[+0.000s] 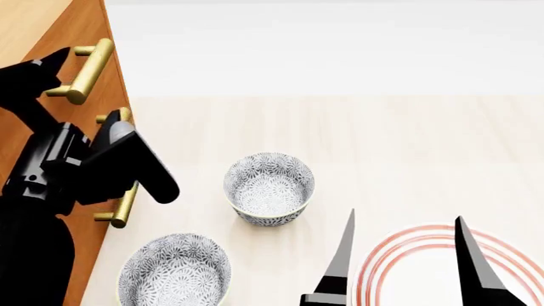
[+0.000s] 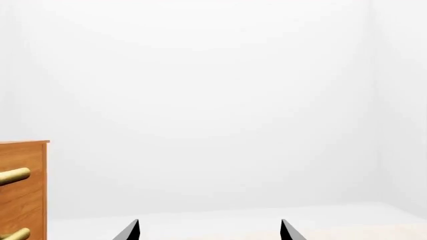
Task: Open the top drawer of the cabinet.
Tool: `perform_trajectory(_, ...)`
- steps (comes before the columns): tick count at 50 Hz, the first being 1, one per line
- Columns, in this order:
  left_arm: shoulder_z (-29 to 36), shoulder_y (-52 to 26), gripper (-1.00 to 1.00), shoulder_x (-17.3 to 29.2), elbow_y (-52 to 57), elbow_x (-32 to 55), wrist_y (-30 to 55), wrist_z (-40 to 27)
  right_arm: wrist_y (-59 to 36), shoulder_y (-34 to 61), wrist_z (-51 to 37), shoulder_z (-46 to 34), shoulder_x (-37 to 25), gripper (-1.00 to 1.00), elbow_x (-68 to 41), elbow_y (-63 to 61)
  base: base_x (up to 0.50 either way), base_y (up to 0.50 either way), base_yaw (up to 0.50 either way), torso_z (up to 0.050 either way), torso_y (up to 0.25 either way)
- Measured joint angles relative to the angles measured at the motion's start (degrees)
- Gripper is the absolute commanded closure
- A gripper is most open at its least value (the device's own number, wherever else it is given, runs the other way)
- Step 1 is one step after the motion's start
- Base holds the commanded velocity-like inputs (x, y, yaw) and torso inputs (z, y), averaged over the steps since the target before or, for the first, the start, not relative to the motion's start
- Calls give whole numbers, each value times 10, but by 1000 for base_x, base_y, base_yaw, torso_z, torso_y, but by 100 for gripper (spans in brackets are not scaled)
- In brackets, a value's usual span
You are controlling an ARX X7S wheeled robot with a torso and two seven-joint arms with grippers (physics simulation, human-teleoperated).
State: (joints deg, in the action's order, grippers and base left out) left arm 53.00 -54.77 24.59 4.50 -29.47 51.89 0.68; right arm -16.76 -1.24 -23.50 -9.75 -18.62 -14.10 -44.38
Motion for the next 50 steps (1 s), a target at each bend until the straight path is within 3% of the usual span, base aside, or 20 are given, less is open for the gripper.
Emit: perform_trajectory(50, 22, -32, -100, -37, -168, -6, -47, -49, 20, -6, -11, 5, -12, -100, -16, 12, 0, 0, 0, 0, 0)
